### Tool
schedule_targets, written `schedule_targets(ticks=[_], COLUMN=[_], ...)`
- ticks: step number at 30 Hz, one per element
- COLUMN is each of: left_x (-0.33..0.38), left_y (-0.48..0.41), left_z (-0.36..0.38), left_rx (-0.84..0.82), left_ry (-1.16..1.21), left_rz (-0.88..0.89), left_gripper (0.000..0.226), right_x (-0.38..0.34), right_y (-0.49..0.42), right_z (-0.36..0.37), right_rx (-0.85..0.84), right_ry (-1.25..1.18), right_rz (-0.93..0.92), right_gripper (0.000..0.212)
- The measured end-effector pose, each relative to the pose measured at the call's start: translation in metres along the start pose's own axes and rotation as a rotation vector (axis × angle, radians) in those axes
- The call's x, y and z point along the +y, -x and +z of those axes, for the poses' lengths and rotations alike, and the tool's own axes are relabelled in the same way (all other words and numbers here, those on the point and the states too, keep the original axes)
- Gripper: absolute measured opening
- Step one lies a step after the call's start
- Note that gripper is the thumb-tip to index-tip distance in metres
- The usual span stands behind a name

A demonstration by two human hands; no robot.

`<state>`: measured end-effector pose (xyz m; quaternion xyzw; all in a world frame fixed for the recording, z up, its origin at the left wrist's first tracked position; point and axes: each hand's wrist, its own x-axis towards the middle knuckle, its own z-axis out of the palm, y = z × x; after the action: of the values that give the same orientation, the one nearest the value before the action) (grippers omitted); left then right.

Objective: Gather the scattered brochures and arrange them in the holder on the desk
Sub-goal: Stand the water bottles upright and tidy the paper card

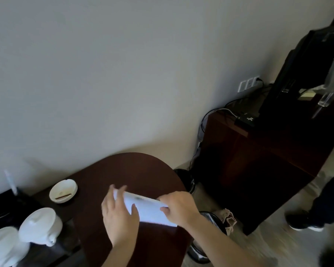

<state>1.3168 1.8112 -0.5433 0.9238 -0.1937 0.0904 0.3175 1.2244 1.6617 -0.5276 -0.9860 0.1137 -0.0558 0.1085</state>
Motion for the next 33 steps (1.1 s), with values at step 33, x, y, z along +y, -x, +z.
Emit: schedule_targets(ticks=[33], left_x=[-0.162], left_y=[0.011], left_z=[-0.389], left_rx=[-0.262], left_ry=[0.853], left_rz=[-0.405], left_gripper=[0.024], right_x=[-0.330], right_y=[-0.017], right_z=[-0.119], right_rx=[-0.314], right_ry=[-1.154], right_rz=[0.135], right_gripper=[0.029])
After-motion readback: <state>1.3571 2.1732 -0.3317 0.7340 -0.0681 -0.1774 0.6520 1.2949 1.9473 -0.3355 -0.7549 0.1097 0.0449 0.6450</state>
